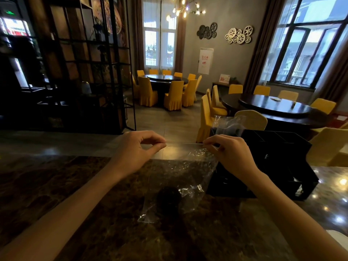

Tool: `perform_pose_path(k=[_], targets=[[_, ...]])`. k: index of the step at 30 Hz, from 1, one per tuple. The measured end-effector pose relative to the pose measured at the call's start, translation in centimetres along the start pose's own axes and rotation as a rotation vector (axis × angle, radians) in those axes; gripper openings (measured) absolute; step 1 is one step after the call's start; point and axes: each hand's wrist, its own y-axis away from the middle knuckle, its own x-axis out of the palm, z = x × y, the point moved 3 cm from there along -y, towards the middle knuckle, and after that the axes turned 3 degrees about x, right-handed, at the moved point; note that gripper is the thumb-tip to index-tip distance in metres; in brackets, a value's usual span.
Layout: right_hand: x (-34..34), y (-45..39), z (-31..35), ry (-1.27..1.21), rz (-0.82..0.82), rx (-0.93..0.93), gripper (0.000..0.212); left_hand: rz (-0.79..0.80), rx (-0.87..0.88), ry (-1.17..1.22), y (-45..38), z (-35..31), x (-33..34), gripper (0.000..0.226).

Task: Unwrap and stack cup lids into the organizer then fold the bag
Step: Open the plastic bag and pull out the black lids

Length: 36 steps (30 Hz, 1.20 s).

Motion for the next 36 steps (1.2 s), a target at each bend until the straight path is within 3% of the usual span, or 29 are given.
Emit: perform_pose_path(k=[15, 27, 31, 36], targets=[[-0.8, -1.5, -4.7, 0.095, 0.061, 0.067, 0.015, -0.042, -0.095, 0.063, -0.5, 2.2, -1.5, 0.011], [-0.7, -1.6, -7.7, -0.232, 0.234, 0.22, 0.016, -0.119, -0.157, 0.073, -1.1, 3.5, -1.5, 0.013], [-0.9, -2.2, -7.8, -0.352, 0.23, 0.29, 0.016, -0.163, -0.135, 0.023, -1.5, 3.5, -1.6, 0.013], [-1.1, -2.6, -7.7, -0.433, 0.196, 0.352, 0.018, -0.105, -0.05, -0.144, -2.0, 3.1, -1.2, 0.019]])
